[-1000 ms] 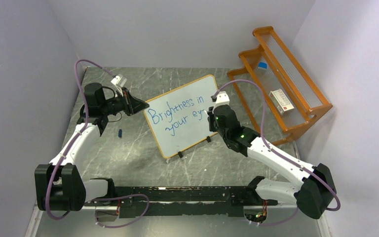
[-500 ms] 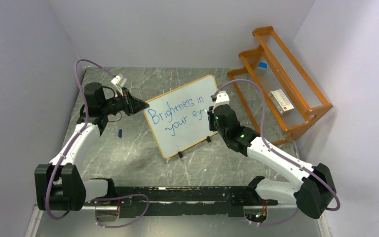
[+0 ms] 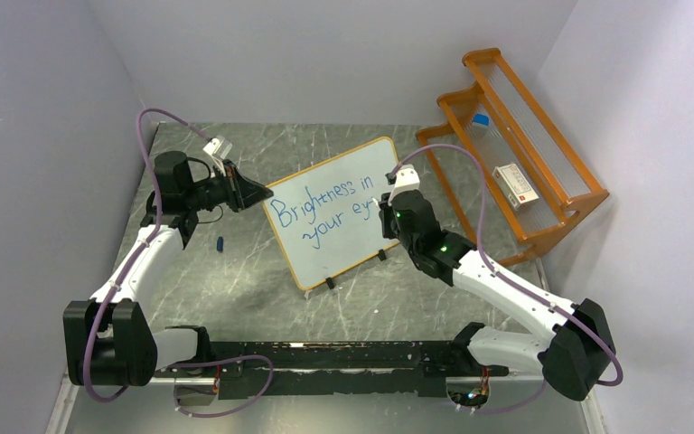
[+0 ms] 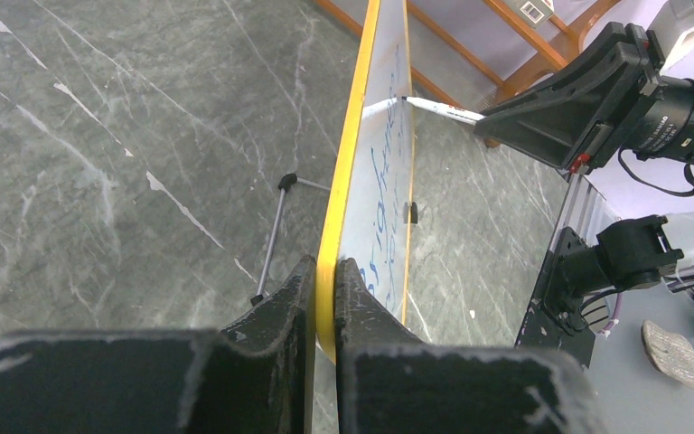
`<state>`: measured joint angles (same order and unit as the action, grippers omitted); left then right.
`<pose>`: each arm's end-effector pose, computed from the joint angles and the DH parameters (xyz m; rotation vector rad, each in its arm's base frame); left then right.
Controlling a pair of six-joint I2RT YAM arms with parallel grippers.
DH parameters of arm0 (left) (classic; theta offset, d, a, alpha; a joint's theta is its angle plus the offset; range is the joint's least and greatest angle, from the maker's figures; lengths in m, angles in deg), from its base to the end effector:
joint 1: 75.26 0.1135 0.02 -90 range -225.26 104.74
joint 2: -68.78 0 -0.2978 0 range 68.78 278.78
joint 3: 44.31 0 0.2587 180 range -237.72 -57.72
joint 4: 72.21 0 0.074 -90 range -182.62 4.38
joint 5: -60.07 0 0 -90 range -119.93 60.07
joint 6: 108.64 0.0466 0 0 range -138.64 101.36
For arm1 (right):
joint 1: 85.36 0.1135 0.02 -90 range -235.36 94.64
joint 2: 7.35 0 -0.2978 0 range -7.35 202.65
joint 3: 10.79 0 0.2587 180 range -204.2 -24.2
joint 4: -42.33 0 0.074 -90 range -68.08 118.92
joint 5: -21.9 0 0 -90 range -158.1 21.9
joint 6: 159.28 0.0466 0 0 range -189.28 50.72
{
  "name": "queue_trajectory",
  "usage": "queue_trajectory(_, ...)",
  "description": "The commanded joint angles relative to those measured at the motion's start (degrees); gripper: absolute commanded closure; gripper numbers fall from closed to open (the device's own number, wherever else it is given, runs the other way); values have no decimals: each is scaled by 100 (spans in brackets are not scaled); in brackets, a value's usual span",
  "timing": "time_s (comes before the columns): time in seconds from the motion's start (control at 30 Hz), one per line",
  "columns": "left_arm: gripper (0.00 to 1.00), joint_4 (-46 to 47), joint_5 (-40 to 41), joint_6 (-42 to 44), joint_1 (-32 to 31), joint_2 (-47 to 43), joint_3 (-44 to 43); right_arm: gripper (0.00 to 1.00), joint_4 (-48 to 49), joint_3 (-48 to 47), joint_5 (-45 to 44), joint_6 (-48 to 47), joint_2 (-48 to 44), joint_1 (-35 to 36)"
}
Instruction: Write a sentence on the whiteboard
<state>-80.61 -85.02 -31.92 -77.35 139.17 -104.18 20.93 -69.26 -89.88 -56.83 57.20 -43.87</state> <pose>0.2681 -0.0480 0.3142 0.4853 1.8316 -1.0874 0.2012 0.1549 0.3009 -0.2762 2.0008 0.2083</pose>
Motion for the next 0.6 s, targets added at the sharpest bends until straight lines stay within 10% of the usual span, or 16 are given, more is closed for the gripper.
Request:
queue_trajectory(0.0, 95, -799, 531, 417, -134, 282, 203, 100, 129, -203, 141, -80, 44, -45)
queue_trajectory(0.57, 95, -804, 543, 423, -134, 290, 198, 100, -145, -94, 438, -6, -11, -34)
